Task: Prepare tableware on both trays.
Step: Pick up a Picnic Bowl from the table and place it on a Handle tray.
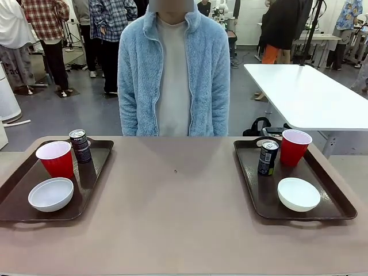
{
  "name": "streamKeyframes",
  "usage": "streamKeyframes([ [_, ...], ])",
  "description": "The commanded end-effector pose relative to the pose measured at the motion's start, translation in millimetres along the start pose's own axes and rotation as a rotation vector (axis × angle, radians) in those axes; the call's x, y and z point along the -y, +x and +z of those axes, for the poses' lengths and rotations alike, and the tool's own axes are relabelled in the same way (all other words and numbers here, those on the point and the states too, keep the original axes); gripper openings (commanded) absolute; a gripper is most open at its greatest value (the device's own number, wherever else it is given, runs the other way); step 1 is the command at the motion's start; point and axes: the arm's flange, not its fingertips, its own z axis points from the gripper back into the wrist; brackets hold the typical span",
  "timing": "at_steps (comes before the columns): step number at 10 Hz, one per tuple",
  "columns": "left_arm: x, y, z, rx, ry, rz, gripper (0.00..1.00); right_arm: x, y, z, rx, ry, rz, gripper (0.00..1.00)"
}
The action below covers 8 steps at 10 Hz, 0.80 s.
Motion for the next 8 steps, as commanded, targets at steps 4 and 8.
streamKeyframes([
  [4,4.8,0.4,0.2,0.011,-0.007,0.010,1.00,5.4,-1.1,-7.7,-0.021,0.026,-0.003,0.95],
  [8,4.8,0.4,0.2,0.011,-0.007,0.010,1.00,5.4,-1.1,-7.7,-0.021,0.026,-0.003,0.95],
])
